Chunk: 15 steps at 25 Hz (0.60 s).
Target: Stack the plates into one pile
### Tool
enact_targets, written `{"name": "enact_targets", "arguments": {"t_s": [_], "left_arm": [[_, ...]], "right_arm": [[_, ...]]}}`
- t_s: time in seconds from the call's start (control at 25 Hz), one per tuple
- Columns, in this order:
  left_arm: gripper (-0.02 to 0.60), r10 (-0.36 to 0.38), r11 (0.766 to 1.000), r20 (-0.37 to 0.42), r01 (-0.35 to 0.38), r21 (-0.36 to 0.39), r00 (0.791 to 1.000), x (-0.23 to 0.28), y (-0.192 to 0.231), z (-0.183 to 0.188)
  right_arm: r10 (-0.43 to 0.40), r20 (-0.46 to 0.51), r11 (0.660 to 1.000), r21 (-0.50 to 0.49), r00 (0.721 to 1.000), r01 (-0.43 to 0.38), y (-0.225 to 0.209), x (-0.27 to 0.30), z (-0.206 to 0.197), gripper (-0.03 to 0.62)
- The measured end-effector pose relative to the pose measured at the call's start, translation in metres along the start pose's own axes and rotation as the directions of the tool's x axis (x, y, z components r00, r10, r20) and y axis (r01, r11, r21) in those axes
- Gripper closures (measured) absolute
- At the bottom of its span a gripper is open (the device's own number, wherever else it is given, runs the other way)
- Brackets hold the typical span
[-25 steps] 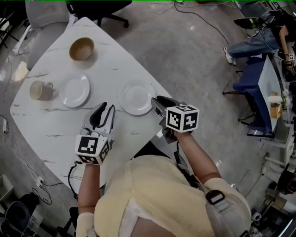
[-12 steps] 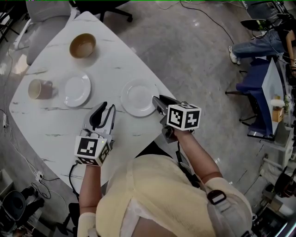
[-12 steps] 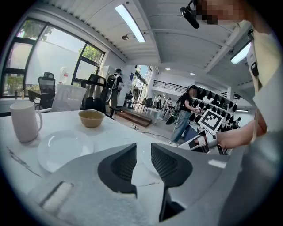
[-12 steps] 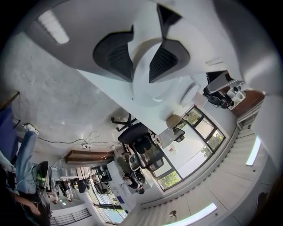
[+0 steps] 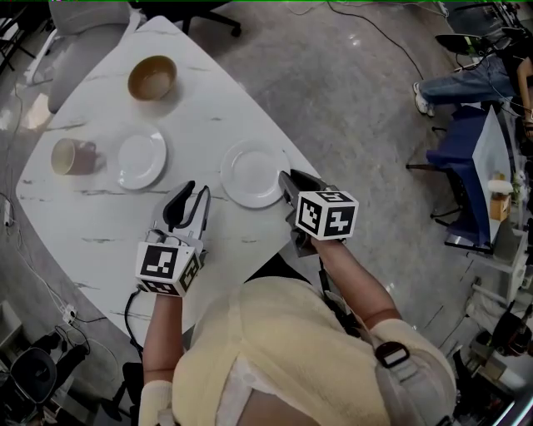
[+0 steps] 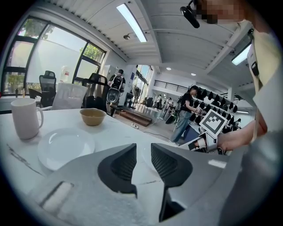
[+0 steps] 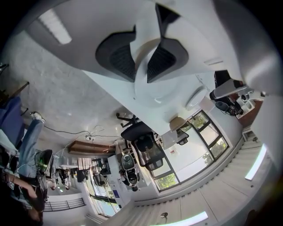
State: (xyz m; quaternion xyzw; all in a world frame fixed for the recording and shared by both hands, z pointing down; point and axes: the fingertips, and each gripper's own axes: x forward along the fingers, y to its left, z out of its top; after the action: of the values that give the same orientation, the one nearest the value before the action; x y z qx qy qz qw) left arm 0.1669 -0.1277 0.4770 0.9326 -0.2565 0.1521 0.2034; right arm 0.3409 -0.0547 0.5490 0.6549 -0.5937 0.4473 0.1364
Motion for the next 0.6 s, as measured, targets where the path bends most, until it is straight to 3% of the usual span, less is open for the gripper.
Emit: {"name": "enact_targets", "arguments": {"t_s": [0.6], "left_arm": [[0.482,0.001,1.0,0.017,-0.001,-0.023,1.0,-0.023,0.004,-0.003]], "right_arm": [[0.059,0.114,0.996,0.054,0.992,-0.065,0.007,-0.011,0.012,0.536]]}}
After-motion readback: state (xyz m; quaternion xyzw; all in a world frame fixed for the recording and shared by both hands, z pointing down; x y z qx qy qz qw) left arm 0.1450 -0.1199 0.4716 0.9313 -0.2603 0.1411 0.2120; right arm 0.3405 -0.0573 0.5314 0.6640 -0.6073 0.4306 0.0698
